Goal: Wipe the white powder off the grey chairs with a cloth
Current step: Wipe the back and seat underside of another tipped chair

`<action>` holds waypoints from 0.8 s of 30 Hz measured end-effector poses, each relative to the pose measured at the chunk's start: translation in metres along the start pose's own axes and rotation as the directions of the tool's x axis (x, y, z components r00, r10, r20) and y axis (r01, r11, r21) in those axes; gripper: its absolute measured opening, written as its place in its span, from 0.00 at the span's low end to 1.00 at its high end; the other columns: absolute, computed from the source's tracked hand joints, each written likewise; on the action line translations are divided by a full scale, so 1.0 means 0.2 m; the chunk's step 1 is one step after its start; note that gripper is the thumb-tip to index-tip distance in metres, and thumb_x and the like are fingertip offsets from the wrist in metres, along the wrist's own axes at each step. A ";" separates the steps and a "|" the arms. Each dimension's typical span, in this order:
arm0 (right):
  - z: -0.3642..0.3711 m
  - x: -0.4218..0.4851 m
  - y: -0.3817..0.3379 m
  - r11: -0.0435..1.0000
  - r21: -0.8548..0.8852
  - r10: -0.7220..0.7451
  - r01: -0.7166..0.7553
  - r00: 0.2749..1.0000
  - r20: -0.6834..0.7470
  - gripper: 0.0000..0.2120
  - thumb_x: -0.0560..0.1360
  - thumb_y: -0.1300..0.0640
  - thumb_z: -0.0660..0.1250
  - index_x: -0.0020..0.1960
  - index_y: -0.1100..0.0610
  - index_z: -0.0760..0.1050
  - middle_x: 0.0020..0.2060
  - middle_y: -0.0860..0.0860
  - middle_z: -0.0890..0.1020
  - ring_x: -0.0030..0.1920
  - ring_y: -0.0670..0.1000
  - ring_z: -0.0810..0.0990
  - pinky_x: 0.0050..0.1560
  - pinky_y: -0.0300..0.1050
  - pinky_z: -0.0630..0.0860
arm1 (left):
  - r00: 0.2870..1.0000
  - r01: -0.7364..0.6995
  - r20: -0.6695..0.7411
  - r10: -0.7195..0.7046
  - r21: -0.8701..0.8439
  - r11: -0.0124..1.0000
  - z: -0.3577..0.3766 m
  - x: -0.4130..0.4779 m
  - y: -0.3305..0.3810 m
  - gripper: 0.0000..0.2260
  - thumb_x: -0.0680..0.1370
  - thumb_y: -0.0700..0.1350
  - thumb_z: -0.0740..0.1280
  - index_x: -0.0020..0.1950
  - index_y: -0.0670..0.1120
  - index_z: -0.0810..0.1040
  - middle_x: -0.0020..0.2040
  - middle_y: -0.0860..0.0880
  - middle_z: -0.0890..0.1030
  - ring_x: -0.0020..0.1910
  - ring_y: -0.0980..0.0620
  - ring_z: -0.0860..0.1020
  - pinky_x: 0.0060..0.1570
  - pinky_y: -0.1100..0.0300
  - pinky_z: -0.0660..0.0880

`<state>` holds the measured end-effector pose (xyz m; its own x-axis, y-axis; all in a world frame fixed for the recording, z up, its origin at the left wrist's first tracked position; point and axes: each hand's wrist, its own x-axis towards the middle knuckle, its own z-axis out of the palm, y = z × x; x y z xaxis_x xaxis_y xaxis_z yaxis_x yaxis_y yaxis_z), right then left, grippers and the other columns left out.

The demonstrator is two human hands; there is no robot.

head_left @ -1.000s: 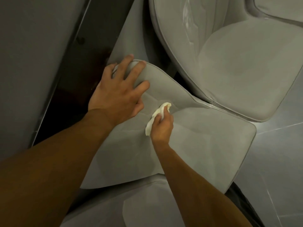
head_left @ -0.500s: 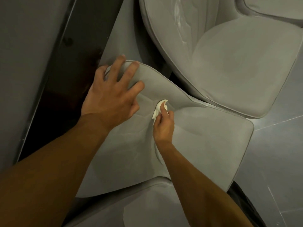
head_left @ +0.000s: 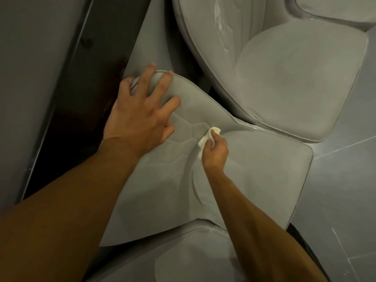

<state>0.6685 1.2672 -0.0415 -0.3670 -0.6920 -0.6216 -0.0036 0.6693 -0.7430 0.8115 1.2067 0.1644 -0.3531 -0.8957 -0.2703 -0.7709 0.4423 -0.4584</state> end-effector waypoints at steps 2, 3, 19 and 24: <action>0.03 -0.06 0.02 0.987 -0.047 -0.151 0.155 0.984 0.090 0.15 0.80 0.64 0.63 0.66 0.59 0.77 0.60 0.54 0.77 0.59 0.46 0.73 0.56 0.21 0.63 | 1.000 0.002 -0.001 -0.002 -0.004 1.000 0.00 0.00 0.00 0.21 0.78 0.58 0.61 0.69 0.51 0.69 0.79 0.41 0.57 0.79 0.35 0.54 0.63 0.37 0.66; 0.02 -0.10 0.02 0.985 -0.036 -0.166 0.171 0.979 0.122 0.15 0.80 0.64 0.63 0.65 0.59 0.78 0.61 0.54 0.76 0.59 0.46 0.73 0.55 0.19 0.64 | 1.000 0.002 0.002 -0.002 0.000 1.000 0.00 0.00 0.00 0.21 0.78 0.58 0.61 0.69 0.51 0.69 0.79 0.41 0.57 0.79 0.35 0.54 0.63 0.37 0.66; -0.10 -0.26 0.47 0.802 -0.597 0.411 -0.019 0.743 0.528 0.20 0.79 0.64 0.62 0.70 0.57 0.75 0.69 0.56 0.75 0.68 0.56 0.75 0.70 0.40 0.66 | 1.000 0.014 -0.004 -0.014 -0.021 1.000 -0.01 0.00 0.00 0.19 0.78 0.56 0.60 0.67 0.50 0.69 0.79 0.41 0.57 0.78 0.36 0.54 0.63 0.38 0.66; -0.09 -0.38 0.50 0.906 -0.422 0.145 0.010 0.931 0.334 0.20 0.80 0.64 0.60 0.71 0.57 0.73 0.63 0.60 0.76 0.61 0.59 0.77 0.67 0.47 0.70 | 1.000 0.007 0.006 -0.007 -0.004 1.000 -0.02 0.00 0.01 0.19 0.78 0.56 0.61 0.66 0.50 0.69 0.78 0.41 0.57 0.78 0.36 0.54 0.63 0.38 0.66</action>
<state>0.6791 1.3913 -0.0644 -0.0320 -0.6374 -0.7699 -0.3996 0.7142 -0.5747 0.8090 1.2068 0.1664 -0.3444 -0.8985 -0.2721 -0.7756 0.4356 -0.4569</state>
